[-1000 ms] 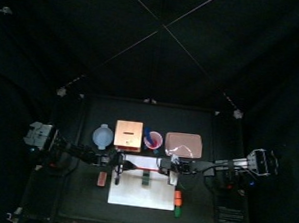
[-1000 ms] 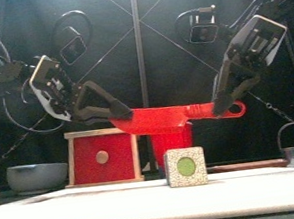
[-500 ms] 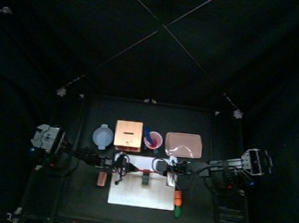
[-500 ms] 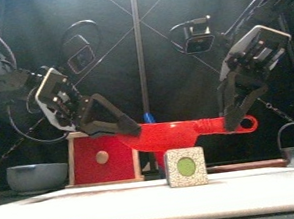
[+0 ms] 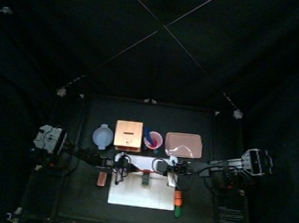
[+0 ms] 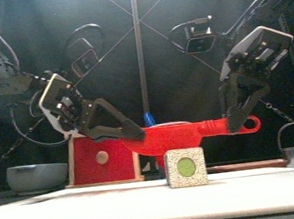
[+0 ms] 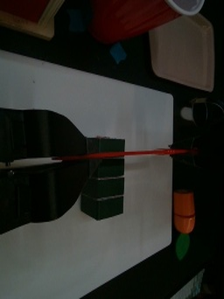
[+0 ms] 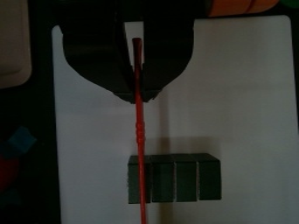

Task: Cut the sushi into 4 pieces with the knife
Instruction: Cut the sushi into 4 pieces

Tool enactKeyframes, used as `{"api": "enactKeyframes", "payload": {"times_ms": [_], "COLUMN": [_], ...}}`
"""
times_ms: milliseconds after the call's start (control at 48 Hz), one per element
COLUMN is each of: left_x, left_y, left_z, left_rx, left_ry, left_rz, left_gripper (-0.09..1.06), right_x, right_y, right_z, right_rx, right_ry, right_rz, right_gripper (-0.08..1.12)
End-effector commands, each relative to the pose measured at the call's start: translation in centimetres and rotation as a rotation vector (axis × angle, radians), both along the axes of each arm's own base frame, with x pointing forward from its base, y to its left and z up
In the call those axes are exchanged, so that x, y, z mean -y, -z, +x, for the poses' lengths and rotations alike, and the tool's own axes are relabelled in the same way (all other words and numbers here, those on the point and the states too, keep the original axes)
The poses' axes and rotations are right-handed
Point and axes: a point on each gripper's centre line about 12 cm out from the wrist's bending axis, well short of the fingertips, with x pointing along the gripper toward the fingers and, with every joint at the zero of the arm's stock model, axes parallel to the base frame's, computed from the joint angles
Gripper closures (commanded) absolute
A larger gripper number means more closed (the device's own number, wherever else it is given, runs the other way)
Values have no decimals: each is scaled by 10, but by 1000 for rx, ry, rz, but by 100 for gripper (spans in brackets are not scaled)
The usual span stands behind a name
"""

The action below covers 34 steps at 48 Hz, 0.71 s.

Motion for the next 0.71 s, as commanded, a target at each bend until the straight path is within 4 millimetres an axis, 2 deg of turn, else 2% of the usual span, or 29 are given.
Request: {"api": "enactKeyframes", "payload": {"times_ms": [21, 396, 708], "left_x": [0, 7, -3], "left_y": [0, 8, 27], "left_z": [5, 2, 1], "left_rx": [-8, -67, -120], "left_ry": [-5, 16, -47], "left_rz": [-8, -12, -25], "left_gripper": [79, 79, 79], "right_x": [-6, -13, -6], "right_y": [0, 3, 39], "right_z": [5, 10, 9], "right_rx": [15, 15, -90], "right_ry": [-15, -34, -22], "right_rz": [6, 7, -10], "right_gripper": [92, 92, 93]}}
